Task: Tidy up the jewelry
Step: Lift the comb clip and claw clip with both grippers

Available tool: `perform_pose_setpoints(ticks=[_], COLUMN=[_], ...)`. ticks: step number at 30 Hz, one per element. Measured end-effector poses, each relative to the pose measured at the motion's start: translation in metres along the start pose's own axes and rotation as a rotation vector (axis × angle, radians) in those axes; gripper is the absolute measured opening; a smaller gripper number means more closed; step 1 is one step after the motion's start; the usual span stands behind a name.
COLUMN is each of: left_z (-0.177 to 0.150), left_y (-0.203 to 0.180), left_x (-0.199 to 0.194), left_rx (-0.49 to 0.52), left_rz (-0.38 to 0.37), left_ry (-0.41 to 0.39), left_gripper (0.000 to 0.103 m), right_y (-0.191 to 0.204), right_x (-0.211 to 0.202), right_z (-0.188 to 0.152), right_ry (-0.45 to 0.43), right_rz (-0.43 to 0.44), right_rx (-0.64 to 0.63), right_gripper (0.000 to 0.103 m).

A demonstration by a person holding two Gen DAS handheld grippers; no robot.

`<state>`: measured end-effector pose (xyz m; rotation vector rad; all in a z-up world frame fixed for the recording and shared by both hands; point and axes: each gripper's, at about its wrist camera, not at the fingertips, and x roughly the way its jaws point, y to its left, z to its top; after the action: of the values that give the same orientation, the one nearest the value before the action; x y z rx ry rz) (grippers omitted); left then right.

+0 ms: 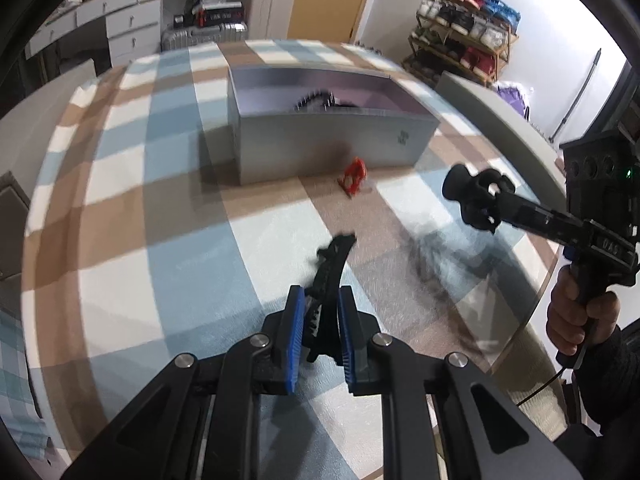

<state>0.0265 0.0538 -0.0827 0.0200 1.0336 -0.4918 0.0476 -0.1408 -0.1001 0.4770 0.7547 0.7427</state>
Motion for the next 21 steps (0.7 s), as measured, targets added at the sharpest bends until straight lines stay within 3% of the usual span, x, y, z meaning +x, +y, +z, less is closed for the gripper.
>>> perform_pose_setpoints(ticks=[9,13,14,17,18,21], left_z=[0.003,0.005,0.006,0.006,0.007,0.006], left_y=[0.004,-0.008,-0.01,-0.021,-0.023,-0.029], left_x=[0.01,0.012,0.013,0.016,0.017,0.018], left_rx=[-0.064,-0.023,-0.012,0.048,0.061,0.092], left_rz=[-0.025,-0.027,-0.02,0.037,0.053,0.076], left_ry=[0.051,0.047,0.045,0.045,0.05,0.064], left_gripper=[0.014,0.035,0.035,0.033,0.016,0.013], right_y=[-0.001,0.0,0.0,0.0,0.001,0.002], right_x=[0.001,0.002,0.002,0.002,0.002,0.002], right_z=[-0.002,-0.003,-0.003,-0.003,-0.003,-0.004], right_ry=[0.008,0.013,0.013,0.011,0.012,0.016], right_rz=[0.0,0.0,0.0,-0.002,-0.002,-0.013], right_rx=[0.004,0.004,0.004,0.0,-0.001,-0.013], right_gripper=[0.032,0.032,0.032,0.032,0.032,0.032])
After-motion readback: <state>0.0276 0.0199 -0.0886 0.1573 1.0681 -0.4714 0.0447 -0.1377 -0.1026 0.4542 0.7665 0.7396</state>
